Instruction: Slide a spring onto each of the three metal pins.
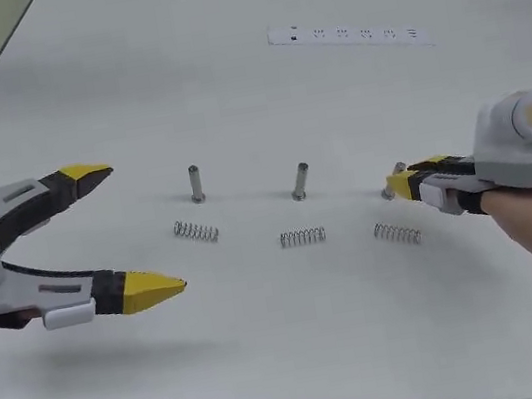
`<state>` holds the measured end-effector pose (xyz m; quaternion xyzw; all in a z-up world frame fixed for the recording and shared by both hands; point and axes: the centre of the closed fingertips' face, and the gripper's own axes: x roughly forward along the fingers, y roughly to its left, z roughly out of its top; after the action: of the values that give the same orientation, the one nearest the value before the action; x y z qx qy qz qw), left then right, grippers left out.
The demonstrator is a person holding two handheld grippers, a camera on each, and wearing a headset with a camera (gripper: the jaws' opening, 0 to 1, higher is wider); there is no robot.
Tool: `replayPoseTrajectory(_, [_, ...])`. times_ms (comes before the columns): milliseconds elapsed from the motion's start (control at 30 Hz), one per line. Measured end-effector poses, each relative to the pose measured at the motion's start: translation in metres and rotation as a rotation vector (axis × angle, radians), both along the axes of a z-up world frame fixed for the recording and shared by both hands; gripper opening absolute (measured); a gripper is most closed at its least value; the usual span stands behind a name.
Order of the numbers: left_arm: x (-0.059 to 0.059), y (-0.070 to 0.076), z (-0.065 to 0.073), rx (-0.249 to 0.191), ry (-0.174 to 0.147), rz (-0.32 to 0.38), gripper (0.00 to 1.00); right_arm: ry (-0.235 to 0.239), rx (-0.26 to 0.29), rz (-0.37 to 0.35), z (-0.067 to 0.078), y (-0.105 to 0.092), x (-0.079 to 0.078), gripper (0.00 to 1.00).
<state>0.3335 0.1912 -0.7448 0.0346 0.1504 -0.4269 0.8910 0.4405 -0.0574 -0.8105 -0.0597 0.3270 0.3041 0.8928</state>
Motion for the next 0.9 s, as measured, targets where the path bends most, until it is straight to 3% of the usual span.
replayPoseTrajectory(400, [-0.002,0.001,-0.001,0.001,0.005,0.004,0.93,-0.010,0.015,0.014,0.009,-0.003,-0.005,0.18])
replayPoseTrajectory(900, [-0.002,0.002,0.001,0.008,0.003,0.004,0.93,0.002,-0.011,0.077,0.006,-0.003,-0.018,0.17])
